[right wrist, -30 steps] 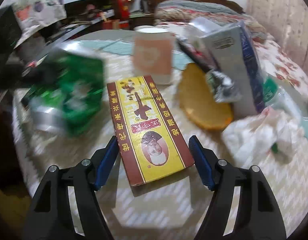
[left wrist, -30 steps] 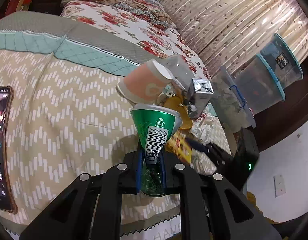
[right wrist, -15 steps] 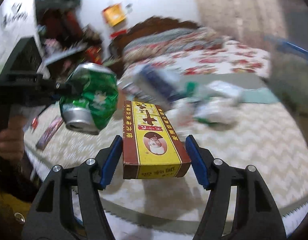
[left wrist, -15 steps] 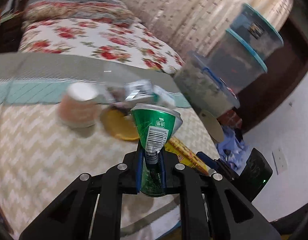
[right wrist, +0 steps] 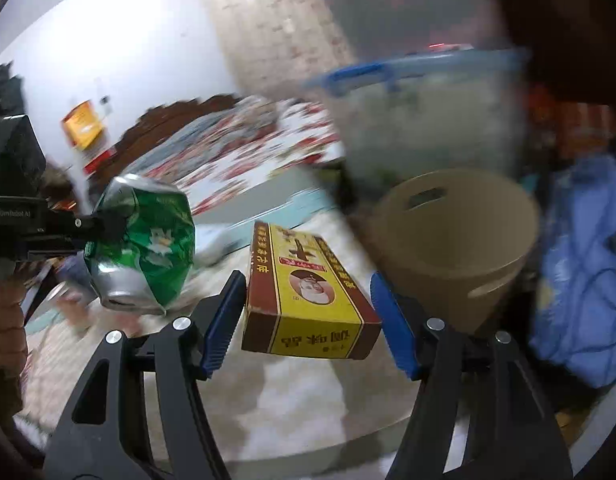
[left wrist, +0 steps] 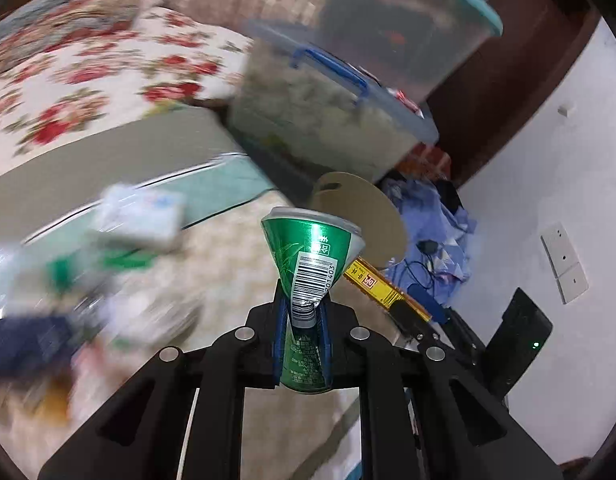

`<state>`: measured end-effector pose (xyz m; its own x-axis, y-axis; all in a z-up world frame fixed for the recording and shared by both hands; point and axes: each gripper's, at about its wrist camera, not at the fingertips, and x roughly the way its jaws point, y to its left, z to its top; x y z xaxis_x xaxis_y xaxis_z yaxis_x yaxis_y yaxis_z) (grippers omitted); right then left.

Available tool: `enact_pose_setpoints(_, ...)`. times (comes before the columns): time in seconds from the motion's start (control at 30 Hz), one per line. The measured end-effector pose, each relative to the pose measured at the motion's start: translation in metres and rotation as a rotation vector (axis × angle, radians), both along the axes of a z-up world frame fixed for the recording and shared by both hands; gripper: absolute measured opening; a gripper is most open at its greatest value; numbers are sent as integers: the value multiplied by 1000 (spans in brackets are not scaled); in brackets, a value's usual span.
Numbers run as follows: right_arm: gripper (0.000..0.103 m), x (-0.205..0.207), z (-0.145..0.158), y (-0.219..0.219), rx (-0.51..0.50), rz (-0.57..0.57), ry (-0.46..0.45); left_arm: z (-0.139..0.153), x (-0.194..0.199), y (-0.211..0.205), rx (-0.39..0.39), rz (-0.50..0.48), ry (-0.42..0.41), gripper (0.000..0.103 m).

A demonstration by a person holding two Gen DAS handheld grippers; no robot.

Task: Collect trash
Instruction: 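Carry both items to the beige bin and open both grippers to drop them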

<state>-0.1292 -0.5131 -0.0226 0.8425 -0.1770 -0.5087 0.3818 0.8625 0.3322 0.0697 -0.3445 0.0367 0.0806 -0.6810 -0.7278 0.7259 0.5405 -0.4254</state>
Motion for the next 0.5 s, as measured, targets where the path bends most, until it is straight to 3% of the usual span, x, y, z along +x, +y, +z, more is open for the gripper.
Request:
enact_pose_setpoints(0.2,65,-6,-15,-86,10,-177,79,-19,9,-129,44,-129,6,13)
enact_pose_setpoints(0.4,67,14,-34,-128,-3,-245,144,-46,8,-213,104,-187,17,14)
enact_pose_setpoints(0.43,69,20,-38,-134,-2,-241,154,-56,9,-227,143,-178,9,16)
enact_pose_setpoints(0.5,82,26,-40,-138,8,-244,171,-68,11,-237,206,-135,5,47)
